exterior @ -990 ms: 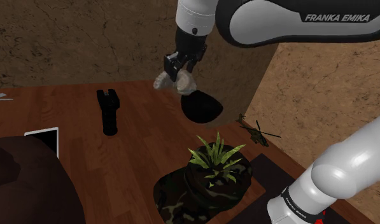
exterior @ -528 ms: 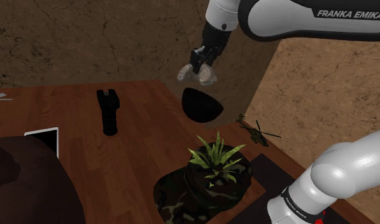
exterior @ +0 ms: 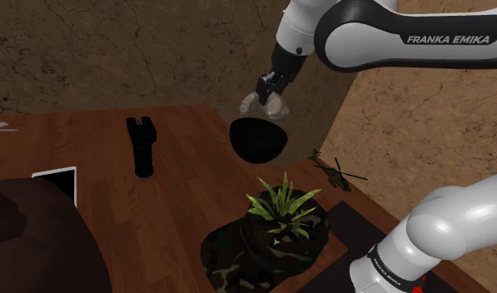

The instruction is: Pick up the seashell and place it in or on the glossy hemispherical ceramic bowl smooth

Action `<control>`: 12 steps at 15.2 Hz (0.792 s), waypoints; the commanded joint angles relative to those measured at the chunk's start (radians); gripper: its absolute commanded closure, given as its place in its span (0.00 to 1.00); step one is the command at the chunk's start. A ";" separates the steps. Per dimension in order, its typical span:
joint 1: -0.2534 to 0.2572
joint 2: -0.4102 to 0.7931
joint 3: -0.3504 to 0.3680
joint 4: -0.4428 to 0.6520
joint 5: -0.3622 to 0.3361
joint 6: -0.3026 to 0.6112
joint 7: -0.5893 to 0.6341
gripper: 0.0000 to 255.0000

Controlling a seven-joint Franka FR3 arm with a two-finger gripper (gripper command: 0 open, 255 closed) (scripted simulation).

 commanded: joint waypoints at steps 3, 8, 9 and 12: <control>0.001 -0.002 0.004 -0.055 -0.004 0.053 0.016 1.00; 0.001 0.002 0.012 -0.117 -0.012 0.115 0.039 1.00; 0.000 0.004 0.014 -0.129 -0.014 0.128 0.044 1.00; -0.001 0.008 0.019 -0.153 -0.018 0.154 0.055 1.00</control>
